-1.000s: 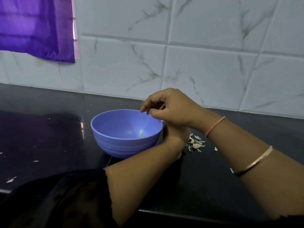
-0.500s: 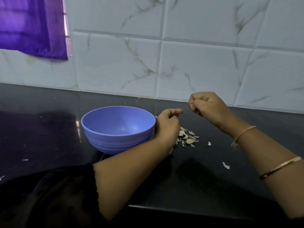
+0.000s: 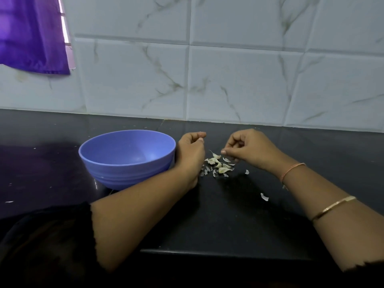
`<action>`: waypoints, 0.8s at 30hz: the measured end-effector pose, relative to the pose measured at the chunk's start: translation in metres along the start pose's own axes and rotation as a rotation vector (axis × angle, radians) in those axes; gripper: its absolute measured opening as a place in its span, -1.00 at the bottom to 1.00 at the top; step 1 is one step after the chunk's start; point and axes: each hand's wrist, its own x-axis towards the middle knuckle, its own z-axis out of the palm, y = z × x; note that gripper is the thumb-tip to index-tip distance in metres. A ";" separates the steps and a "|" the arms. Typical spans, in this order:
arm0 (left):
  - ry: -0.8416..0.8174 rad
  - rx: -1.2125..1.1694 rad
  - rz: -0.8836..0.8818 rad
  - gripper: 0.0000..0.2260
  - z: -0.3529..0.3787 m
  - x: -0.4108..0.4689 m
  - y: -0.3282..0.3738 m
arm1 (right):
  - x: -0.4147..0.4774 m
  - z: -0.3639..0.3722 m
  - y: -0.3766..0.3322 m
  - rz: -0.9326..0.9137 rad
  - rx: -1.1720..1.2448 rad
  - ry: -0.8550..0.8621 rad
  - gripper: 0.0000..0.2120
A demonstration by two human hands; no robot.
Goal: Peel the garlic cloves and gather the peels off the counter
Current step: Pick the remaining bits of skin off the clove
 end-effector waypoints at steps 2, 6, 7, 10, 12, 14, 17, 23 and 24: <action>0.001 0.006 0.001 -0.80 0.000 -0.001 0.000 | 0.001 0.001 0.000 -0.025 -0.064 0.013 -0.94; -0.008 0.025 -0.012 -0.68 0.000 -0.003 0.000 | 0.003 0.005 0.000 -0.007 -0.026 0.057 -0.76; -0.007 0.025 -0.018 -0.67 0.000 -0.003 0.001 | 0.004 0.007 0.000 -0.017 -0.045 0.070 -0.75; 0.003 0.035 -0.022 -0.65 0.000 -0.003 0.001 | 0.008 0.014 0.002 -0.028 -0.152 0.000 -0.71; 0.005 0.036 -0.019 -0.65 0.000 -0.004 0.001 | 0.011 0.018 0.004 -0.029 -0.213 -0.047 -0.71; 0.007 0.036 -0.025 -0.64 0.000 -0.003 0.001 | 0.013 0.021 0.004 -0.017 -0.258 -0.073 -0.71; 0.010 0.049 -0.023 -0.64 0.000 -0.004 0.001 | 0.013 0.023 0.005 -0.005 -0.292 -0.108 -0.72; -0.013 0.060 0.016 -0.74 0.000 -0.005 0.001 | 0.012 0.023 0.006 -0.067 -0.285 -0.001 -0.90; -0.025 0.055 0.027 -0.78 0.001 -0.005 0.000 | 0.012 0.022 0.005 -0.077 -0.254 0.032 -0.92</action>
